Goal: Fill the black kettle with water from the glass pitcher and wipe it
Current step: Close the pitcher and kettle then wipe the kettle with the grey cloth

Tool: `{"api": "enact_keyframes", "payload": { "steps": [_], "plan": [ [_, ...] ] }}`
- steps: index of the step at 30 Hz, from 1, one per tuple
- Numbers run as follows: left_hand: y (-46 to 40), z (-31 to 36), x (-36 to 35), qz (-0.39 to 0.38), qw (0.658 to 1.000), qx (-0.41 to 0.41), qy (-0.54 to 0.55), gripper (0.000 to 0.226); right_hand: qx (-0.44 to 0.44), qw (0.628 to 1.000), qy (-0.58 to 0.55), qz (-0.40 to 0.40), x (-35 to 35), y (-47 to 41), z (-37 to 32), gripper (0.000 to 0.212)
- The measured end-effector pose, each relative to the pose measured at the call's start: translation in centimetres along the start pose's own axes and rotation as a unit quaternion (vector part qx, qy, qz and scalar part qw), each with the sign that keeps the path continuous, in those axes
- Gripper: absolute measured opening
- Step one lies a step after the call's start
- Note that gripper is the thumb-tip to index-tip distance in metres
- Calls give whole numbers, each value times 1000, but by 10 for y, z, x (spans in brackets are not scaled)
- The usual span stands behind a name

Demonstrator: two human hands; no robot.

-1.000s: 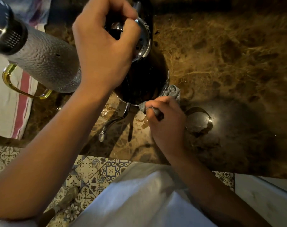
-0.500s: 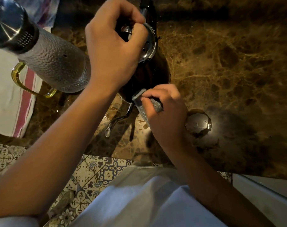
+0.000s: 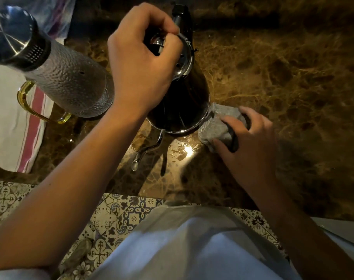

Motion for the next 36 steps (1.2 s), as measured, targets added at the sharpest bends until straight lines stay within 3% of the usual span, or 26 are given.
{"api": "enact_keyframes", "payload": {
  "steps": [2,5,8,11,14,18,22,26,32,36],
  "plan": [
    [0,1,0,0,1000,0,0,16,-27,1000,13,-2,2,-3,11,38],
    [0,1,0,-4,1000,-1,2,16,-12,991,-134,16,6,-7,2,23],
    [0,1,0,-7,1000,0,2,17,1,959,-254,127,16,-18,-39,17],
    [-1,1,1,-5,1000,1,5,18,64,939,-275,196,13,-30,-82,19],
    [-2,0,2,-21,1000,-4,11,17,103,946,-269,151,-12,-26,-94,14],
    [-3,-1,2,-19,1000,-7,11,17,86,965,-235,74,-49,-3,-64,13],
    [-1,-2,2,-13,1000,-6,9,17,30,964,-248,92,-48,7,-41,12],
    [-2,-1,1,-10,1000,-12,8,17,98,942,-287,143,-16,-4,-64,17],
    [-2,0,2,-13,1000,-14,1,17,86,965,-244,50,-47,-1,-72,28],
    [-2,1,1,-15,1000,-11,4,17,84,964,-246,54,-60,17,-58,22]
  ]
}}
Point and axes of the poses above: each hand's wrist, its own y-axis away from the middle knuckle, its own x-axis out of the back of the hand, z = x × y, the point moved 1 cm from there along -y, towards the middle knuckle, and after that the axes turned 13 degrees about -y, right-handed, at the moved point
